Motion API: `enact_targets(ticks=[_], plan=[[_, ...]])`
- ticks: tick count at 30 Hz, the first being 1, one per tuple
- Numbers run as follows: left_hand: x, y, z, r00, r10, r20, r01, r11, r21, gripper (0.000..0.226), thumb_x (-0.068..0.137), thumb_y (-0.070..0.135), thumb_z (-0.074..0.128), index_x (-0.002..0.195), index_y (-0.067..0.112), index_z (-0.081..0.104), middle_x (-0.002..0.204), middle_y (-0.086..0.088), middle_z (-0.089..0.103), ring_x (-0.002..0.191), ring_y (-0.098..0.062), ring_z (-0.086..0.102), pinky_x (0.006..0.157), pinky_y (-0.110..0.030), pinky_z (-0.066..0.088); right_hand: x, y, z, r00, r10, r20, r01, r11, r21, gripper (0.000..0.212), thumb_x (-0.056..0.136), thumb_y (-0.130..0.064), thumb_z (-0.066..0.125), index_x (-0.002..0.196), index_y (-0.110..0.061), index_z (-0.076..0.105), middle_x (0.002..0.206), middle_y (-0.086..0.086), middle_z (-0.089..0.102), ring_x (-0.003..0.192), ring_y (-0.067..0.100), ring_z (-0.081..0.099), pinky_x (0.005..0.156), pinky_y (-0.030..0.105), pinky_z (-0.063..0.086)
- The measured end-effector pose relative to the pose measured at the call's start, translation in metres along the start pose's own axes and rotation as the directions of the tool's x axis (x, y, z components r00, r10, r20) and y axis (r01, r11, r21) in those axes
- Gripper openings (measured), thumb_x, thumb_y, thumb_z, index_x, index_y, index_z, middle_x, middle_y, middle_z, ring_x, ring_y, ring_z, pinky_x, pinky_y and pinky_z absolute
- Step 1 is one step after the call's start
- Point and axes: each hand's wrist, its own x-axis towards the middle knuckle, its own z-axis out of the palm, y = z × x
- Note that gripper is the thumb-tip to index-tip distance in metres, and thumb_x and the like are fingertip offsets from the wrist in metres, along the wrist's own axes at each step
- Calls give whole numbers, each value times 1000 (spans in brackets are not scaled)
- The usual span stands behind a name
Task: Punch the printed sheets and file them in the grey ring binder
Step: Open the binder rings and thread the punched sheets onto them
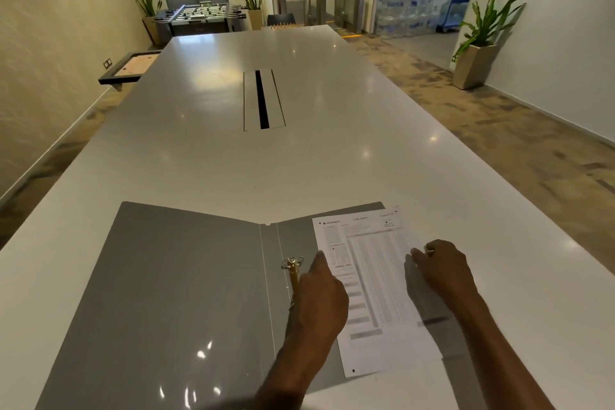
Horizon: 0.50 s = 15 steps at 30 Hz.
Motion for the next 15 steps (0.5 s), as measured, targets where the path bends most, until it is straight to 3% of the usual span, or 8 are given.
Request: enact_targets(ticks=[2, 4, 7, 11, 13, 15], plan=[[1, -1, -4, 1000, 0, 1, 0, 1000, -30, 34, 105, 11, 52, 138, 15, 54, 131, -3, 71, 101, -15, 73, 87, -31, 63, 3, 5, -7, 999, 8, 44, -12, 994, 108, 27, 91, -26, 70, 75, -5, 65, 70, 7, 58, 65, 25, 55, 63, 30, 40], [2, -3, -7, 1000, 6, 5, -6, 998, -58, 35, 105, 10, 51, 139, 15, 54, 131, -4, 71, 102, -16, 73, 89, -34, 64, 3, 9, -15, 997, 14, 79, -30, 978, 208, 31, 83, -21, 72, 62, -3, 56, 56, 10, 53, 53, 22, 51, 54, 31, 42], [0, -6, -11, 997, 62, -38, -64, 996, -64, 34, 105, 13, 53, 138, 20, 56, 129, 2, 71, 104, -12, 73, 87, -31, 64, 1, 6, -24, 994, -27, 110, -9, 951, 309, 19, 83, -13, 76, 68, -4, 69, 57, 11, 64, 50, 20, 58, 55, 32, 46], [-3, -13, -24, 968, 126, -216, -136, 990, -30, 32, 103, 17, 58, 134, 24, 64, 128, 6, 68, 112, -12, 69, 96, -29, 61, -6, -1, -33, 982, -90, 164, 23, 929, 371, 9, 86, -6, 77, 77, -6, 75, 49, -2, 62, 33, 2, 42, 48, 24, 33], [-2, -17, -36, 946, 83, -314, -101, 994, -43, 37, 102, 13, 61, 139, 18, 64, 134, -1, 65, 116, -15, 67, 101, -28, 56, -9, -2, -38, 980, -106, 170, 30, 916, 399, 9, 87, -6, 78, 79, -6, 76, 49, -1, 63, 36, 4, 43, 50, 25, 34], [0, -24, -48, 932, 44, -359, -82, 992, -92, 36, 101, 12, 64, 137, 17, 66, 134, -3, 66, 112, -13, 67, 97, -25, 55, -13, -5, -45, 975, -125, 186, 30, 895, 444, 6, 87, -6, 78, 81, -5, 77, 50, 2, 62, 40, 10, 42, 52, 25, 34]])
